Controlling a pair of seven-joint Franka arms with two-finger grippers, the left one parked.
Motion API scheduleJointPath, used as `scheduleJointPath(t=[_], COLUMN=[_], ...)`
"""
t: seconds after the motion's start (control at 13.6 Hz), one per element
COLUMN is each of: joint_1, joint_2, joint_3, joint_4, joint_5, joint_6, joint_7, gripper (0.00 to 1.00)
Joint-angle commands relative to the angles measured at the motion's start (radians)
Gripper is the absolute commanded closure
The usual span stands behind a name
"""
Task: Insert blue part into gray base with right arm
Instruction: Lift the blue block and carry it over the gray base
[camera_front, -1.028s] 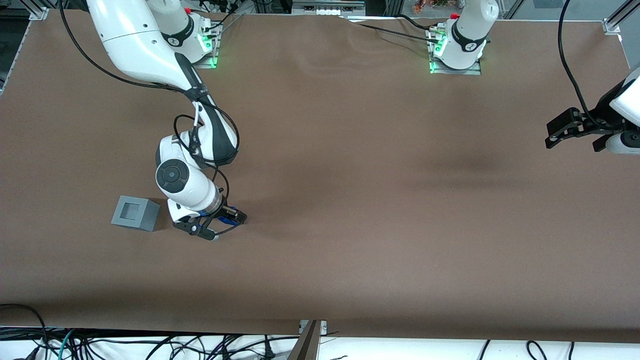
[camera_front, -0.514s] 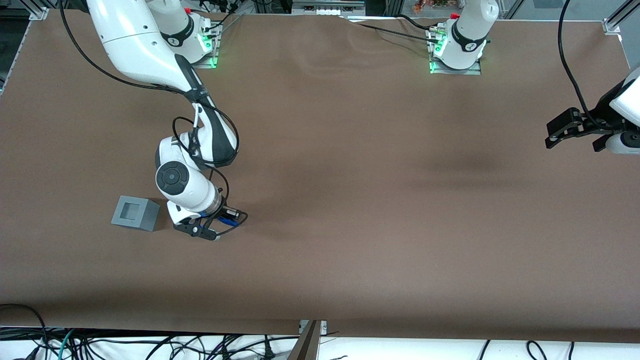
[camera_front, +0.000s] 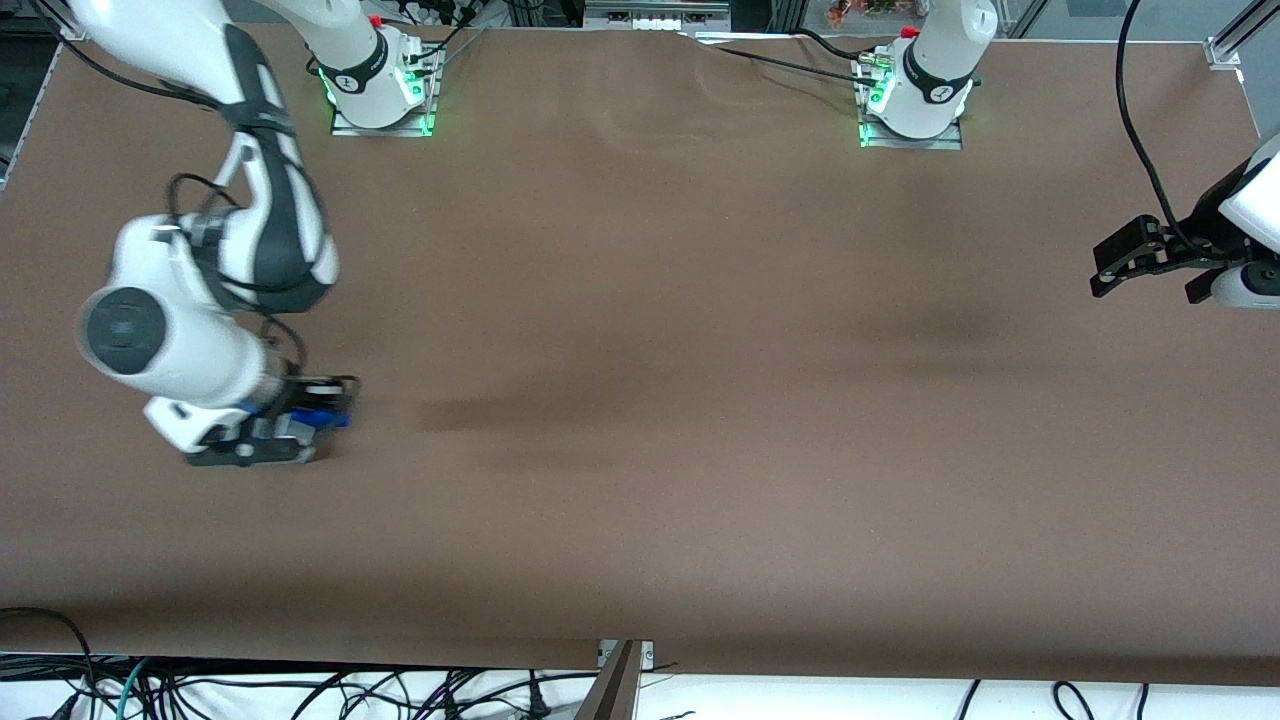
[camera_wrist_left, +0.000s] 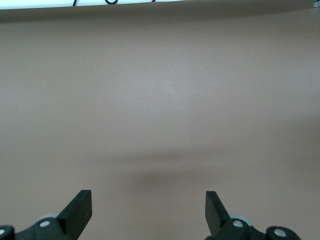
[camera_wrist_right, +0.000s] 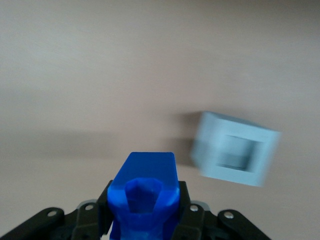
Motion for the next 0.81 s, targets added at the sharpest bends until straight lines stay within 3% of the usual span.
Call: scheduleJointPath(t=[0.0,0.22,0.73], joint_1=[-0.039,-0.109,-0.145], joint_2=[-0.017,-0.011,0.048], joint_3=[-0.033,-0.031,-0.03], joint_4=[-0.024,-0.023,-0.024], joint_5=[0.011,0.08,0.122], joint_6=[-0.019,-0.008,0.076], joint_7=[-0.157,-0.26,-0.285], gripper=[0.92,0.92,0.91])
